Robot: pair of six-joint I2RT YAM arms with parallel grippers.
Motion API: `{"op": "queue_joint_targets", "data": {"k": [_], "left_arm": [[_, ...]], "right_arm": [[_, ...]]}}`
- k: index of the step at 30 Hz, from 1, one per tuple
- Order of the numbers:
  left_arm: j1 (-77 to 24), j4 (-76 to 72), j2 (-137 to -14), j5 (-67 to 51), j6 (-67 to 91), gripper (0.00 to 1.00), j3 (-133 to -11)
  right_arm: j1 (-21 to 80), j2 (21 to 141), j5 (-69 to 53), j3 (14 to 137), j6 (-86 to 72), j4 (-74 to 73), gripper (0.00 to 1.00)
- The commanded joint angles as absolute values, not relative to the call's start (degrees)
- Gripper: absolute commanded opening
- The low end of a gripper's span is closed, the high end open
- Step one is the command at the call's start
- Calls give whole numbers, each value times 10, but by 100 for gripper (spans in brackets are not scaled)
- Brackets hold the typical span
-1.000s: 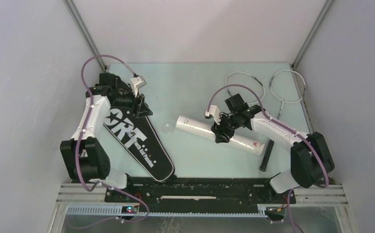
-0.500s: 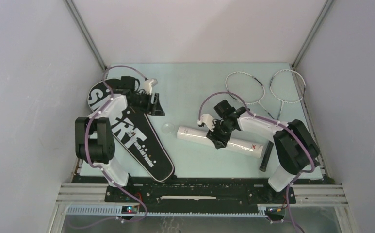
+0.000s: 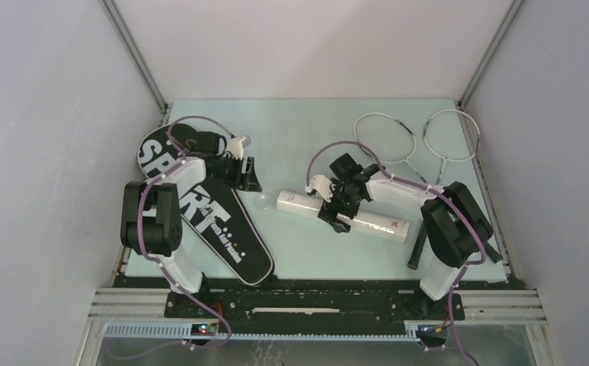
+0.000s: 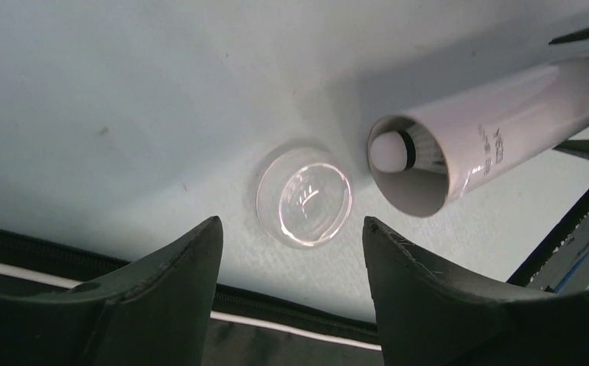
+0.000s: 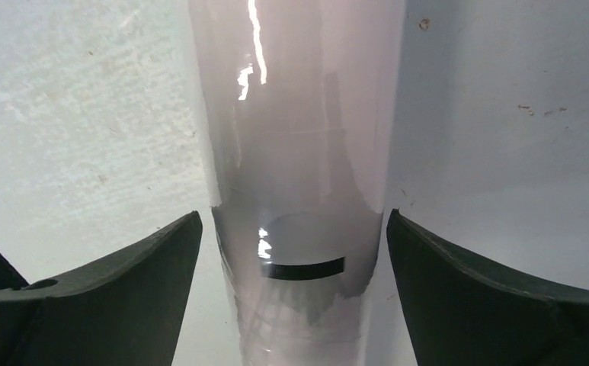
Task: Pack up the badminton gear
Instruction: Place the shuttle tube at the center of the board, then pick up the lid from the center of the board.
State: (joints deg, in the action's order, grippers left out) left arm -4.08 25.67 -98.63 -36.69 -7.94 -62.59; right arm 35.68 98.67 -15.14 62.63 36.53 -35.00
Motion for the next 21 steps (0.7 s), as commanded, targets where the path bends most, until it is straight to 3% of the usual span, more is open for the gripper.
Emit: {"op": "queue_joint_targets", "data": {"k": [1, 10, 21], "left_arm": [[-27, 231, -914, -371, -85, 73, -596], [67, 264, -831, -407, -96, 75, -603], [177, 277, -719, -422, -69, 75, -585]], "right_arm": [[365, 959, -133, 660, 363, -362, 100], [430, 998, -145, 814, 349, -393, 100], [490, 1244, -179, 1144, 279, -456, 100]]}}
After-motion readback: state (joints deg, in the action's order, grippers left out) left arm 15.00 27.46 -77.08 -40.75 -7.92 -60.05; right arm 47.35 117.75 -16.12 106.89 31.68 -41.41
